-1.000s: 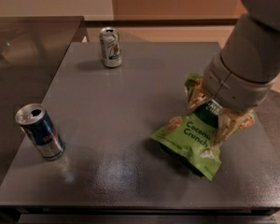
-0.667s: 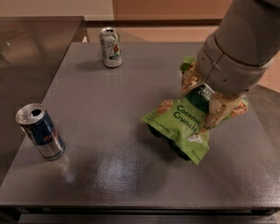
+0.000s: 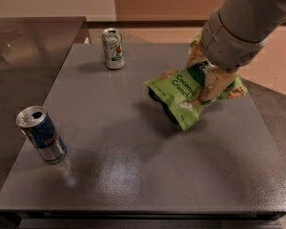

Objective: Move green rice chip bag near 7up can

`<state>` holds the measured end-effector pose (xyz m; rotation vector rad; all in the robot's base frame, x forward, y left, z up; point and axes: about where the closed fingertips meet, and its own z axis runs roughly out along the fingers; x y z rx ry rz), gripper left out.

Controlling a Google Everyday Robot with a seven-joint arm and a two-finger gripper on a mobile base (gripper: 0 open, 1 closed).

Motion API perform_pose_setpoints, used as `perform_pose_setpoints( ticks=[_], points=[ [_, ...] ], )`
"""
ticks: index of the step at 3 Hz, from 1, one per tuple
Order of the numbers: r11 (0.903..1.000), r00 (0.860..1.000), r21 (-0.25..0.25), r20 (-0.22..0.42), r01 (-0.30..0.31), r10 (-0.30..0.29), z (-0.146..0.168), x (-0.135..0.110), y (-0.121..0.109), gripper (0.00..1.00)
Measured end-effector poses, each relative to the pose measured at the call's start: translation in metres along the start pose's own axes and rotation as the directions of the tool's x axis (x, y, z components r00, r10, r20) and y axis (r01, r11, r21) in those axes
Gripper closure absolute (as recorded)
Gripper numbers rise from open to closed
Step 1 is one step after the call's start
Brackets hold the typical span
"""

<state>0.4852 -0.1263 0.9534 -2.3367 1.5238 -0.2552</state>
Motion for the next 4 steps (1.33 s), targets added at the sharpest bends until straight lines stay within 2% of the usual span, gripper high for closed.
perform_pose_setpoints(
  ticks=[1,2,3,4],
  points=[
    [0.9954,0.996,0.047,0.007,-0.084,0.083,0.014,0.023,-0.023,1.0],
    [0.9883,0.991,0.079,0.021,-0.13,0.129,0.031,0.034,-0.044,1.0],
    [0.9839,0.991,0.121,0.036,-0.131,0.128,0.049,0.034,-0.069,1.0],
    [0.9838,0.994,0.148,0.064,-0.101,0.093,0.065,0.025,-0.092,1.0]
  ],
)
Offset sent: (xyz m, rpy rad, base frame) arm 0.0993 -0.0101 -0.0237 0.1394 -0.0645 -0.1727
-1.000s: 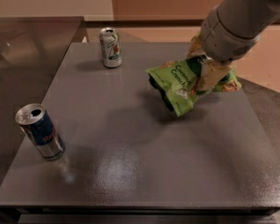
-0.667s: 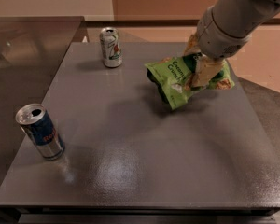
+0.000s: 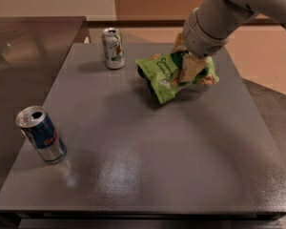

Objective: Move green rice chip bag near 7up can

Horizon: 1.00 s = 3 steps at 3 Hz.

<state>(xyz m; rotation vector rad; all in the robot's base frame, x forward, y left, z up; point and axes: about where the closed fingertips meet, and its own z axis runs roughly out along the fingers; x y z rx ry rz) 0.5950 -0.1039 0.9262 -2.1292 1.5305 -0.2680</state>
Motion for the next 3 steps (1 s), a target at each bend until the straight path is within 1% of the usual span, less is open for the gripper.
perform_pose_setpoints(
  ticks=[1,3],
  points=[
    [0.9991,0.999,0.011,0.023,0.041,-0.041,0.017,-0.013,-0.016,1.0],
    [0.9929,0.992,0.023,0.045,0.117,-0.118,0.042,-0.044,-0.042,1.0]
  ],
)
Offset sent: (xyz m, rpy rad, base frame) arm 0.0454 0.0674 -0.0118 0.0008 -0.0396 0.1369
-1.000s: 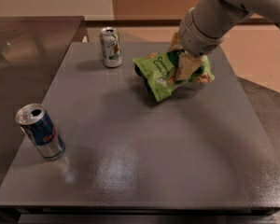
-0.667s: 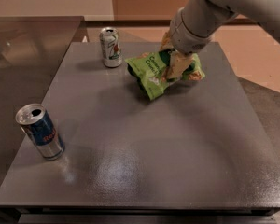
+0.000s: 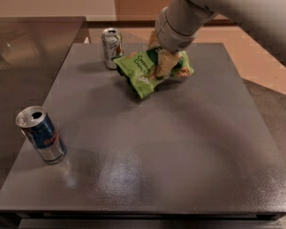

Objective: Move green rice chip bag near 7up can

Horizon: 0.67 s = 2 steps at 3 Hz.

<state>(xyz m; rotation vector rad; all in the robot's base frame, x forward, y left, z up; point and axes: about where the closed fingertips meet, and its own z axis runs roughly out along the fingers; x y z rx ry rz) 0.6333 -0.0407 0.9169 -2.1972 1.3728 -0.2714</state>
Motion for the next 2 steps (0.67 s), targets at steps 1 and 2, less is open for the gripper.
perform_pose_setpoints(
  ticks=[1,2],
  points=[
    [0.9998,1.0,0.012,-0.003,0.018,-0.018,0.009,-0.009,-0.013,0.84],
    [0.9994,0.999,0.016,-0.006,0.032,-0.032,0.019,-0.016,-0.022,0.6]
  ],
)
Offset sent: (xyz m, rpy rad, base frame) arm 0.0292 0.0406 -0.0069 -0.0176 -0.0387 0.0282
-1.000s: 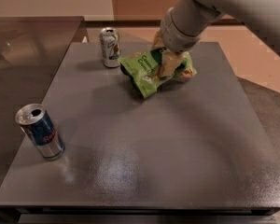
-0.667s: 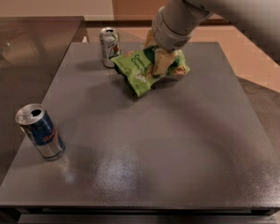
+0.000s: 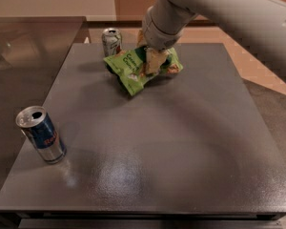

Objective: Move green rice chip bag near 7up can

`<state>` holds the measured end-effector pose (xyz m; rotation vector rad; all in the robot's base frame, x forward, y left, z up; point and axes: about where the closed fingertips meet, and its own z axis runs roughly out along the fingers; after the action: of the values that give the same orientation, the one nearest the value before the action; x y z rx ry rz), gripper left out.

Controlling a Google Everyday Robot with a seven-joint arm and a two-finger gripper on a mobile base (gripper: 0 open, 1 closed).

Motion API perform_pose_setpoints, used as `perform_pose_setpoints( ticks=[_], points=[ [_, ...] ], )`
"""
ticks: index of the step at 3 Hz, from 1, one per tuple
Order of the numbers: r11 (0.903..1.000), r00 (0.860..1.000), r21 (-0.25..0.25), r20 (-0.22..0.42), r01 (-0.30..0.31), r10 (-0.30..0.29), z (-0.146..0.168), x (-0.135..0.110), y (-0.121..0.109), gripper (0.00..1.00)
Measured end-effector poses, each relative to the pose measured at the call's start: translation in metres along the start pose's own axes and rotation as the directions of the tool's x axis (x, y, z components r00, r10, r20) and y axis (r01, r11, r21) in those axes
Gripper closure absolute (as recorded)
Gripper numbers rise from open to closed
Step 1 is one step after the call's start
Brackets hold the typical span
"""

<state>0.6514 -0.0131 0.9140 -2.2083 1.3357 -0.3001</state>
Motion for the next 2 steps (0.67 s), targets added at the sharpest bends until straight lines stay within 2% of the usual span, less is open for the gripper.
perform_pose_setpoints(
  ticks=[2],
  points=[
    [1.0,1.0,0.004,-0.003,0.001,-0.001,0.0104,-0.0027,-0.0053,0.14]
  ],
)
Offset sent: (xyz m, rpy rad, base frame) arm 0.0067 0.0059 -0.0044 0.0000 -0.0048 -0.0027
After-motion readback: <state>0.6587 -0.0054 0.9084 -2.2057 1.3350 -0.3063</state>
